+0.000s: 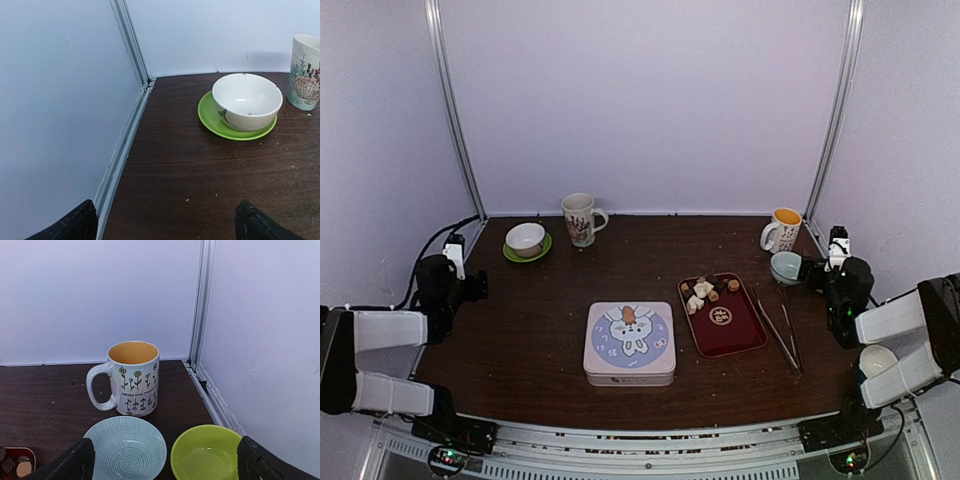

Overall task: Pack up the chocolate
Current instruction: Reset both arms

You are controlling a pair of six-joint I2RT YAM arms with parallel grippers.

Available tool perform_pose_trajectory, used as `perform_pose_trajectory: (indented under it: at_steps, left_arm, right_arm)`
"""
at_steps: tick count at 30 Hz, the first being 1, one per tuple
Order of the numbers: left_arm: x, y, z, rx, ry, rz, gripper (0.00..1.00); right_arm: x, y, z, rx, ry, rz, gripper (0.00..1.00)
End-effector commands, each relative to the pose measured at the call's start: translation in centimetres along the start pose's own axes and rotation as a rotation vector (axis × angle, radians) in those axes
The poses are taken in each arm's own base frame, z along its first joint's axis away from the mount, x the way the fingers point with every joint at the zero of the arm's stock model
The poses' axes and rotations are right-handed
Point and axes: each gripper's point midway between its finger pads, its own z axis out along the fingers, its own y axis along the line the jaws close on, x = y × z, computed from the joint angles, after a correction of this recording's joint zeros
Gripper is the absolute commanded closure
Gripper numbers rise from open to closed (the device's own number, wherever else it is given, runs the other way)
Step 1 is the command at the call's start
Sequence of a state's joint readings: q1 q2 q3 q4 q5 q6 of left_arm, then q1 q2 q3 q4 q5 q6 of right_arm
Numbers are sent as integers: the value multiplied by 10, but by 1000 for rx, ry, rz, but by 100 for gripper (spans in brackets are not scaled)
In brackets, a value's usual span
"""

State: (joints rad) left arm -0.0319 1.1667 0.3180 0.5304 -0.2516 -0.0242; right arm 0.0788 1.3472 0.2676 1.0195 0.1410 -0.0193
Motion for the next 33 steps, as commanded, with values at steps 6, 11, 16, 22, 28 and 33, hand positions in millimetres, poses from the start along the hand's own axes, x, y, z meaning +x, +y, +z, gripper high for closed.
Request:
perform_pose_trajectory:
  at_steps: [6, 11, 16, 22, 28, 33]
  left_arm:
    - [-53, -13, 16, 83, -189, 71, 3]
    - [-51, -21, 12, 122, -275, 84, 2]
    - [-41, -12, 23, 102, -260, 38, 2]
    - [-39, -14, 22, 121, -263, 41, 2]
    - [-35, 17, 25, -53, -229, -51, 3]
    - [-35, 30, 18, -131, -256, -94, 2]
  right_arm:
    - [-6, 2, -2, -26, -42, 30, 0]
    - [-6, 2, -2, -27, -40, 30, 0]
    - [-5, 3, -2, -28, -34, 31, 0]
    - [-5, 3, -2, -28, -34, 31, 0]
    - [-4, 4, -1, -32, -32, 29, 0]
    - [-5, 3, -1, -30, -33, 28, 0]
